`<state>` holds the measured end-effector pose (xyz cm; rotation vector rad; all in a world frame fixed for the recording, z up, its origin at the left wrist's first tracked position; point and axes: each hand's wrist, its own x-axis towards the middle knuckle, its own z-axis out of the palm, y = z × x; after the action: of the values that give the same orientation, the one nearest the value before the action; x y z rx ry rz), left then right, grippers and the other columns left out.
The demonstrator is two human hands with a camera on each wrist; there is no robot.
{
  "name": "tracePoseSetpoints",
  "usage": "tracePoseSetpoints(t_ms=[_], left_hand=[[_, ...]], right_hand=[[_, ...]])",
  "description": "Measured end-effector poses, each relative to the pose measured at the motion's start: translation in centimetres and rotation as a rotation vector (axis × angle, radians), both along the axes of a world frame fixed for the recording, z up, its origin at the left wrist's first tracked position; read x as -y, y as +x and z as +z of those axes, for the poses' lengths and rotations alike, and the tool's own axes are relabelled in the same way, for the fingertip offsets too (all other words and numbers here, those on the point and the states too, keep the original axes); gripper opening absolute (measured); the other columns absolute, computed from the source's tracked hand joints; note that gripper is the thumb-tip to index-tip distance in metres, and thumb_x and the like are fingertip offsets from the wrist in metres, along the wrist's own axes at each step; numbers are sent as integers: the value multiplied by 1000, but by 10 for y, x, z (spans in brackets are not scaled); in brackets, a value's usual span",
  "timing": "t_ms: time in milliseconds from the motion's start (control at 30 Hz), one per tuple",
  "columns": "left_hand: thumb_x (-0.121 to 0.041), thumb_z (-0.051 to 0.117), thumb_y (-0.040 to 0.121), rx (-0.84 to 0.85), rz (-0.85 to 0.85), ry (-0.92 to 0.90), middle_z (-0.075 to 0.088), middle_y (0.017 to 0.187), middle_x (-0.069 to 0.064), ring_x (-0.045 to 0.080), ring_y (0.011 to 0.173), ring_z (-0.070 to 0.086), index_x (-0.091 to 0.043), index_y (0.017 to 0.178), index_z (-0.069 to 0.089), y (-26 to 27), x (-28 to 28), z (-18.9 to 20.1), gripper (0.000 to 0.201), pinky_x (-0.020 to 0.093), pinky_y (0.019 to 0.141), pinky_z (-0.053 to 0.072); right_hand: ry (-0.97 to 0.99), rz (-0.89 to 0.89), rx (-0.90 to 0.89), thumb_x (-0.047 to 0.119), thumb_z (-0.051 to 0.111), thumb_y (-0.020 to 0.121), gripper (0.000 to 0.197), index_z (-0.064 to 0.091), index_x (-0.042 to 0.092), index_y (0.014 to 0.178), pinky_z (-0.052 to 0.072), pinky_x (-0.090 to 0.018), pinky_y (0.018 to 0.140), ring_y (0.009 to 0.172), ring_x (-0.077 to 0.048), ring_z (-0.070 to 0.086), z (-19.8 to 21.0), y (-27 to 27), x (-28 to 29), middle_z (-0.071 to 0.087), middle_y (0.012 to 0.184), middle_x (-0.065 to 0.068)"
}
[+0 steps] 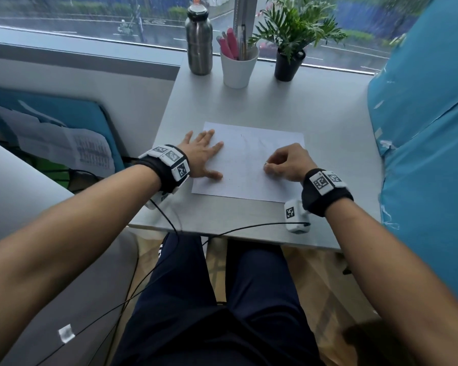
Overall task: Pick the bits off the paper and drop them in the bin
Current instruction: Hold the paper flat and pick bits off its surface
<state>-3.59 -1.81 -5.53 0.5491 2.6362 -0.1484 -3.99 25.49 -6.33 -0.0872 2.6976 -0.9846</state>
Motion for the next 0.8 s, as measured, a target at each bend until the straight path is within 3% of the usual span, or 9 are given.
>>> tracePoseSetpoints(t_ms=[100,200,267,367,500,600,700,800], left_hand=[[-62,38,95,-51,-121,60,-15,163,11,23,150,-11,-10,156,-2,30,-16,4,90,45,120,-8],[-53,30,101,106,-339,208,-16,162,1,16,149,-14,-18,156,-7,78,-39,-5,76,41,119,-9],[-55,26,100,150,-377,200,-19,161,-1,15,147,-17,-21,156,-9,92,-38,-14,74,42,119,-9],[-69,19,92,173,-201,170,-25,159,1,16,147,-21,-19,154,-14,79,-16,-10,86,46,121,-6],[-76,21,88,129,100,80,-25,159,9,23,148,-19,-8,153,-15,50,4,-3,101,42,120,-8],[-75,25,88,81,-104,117,-22,160,10,22,148,-19,-9,154,-13,59,-23,-2,101,43,121,-8],[-71,28,91,193,-366,167,-21,161,1,17,148,-19,-17,156,-10,82,-53,-8,92,42,120,-10],[-69,28,93,222,-312,178,-22,160,-1,16,147,-20,-22,156,-10,69,-43,-12,88,43,118,-11]], right_hand=[[3,-11,-14,22,78,76,14,78,14,86,54,-25,80,83,-16,69,-2,-1,4,75,84,-4],[7,-10,-45,22,78,77,13,78,13,86,49,-21,74,78,-14,66,-3,1,5,73,80,-3],[19,3,-48,22,78,77,9,77,15,83,44,-16,66,72,-11,62,-3,2,5,70,75,0],[26,6,-29,22,77,76,9,77,16,82,41,-14,60,67,-9,60,0,1,5,68,70,2],[31,-7,2,23,77,77,9,77,16,83,40,-15,57,62,-4,57,4,0,6,65,65,6],[40,-11,14,22,78,76,9,77,17,83,40,-15,56,61,-3,56,4,-1,6,63,65,7],[50,-3,11,23,79,76,9,77,19,83,40,-15,57,62,-5,57,6,-1,5,64,65,7],[49,5,19,23,79,77,8,77,18,83,39,-14,56,61,-1,56,8,-1,6,64,64,8]])
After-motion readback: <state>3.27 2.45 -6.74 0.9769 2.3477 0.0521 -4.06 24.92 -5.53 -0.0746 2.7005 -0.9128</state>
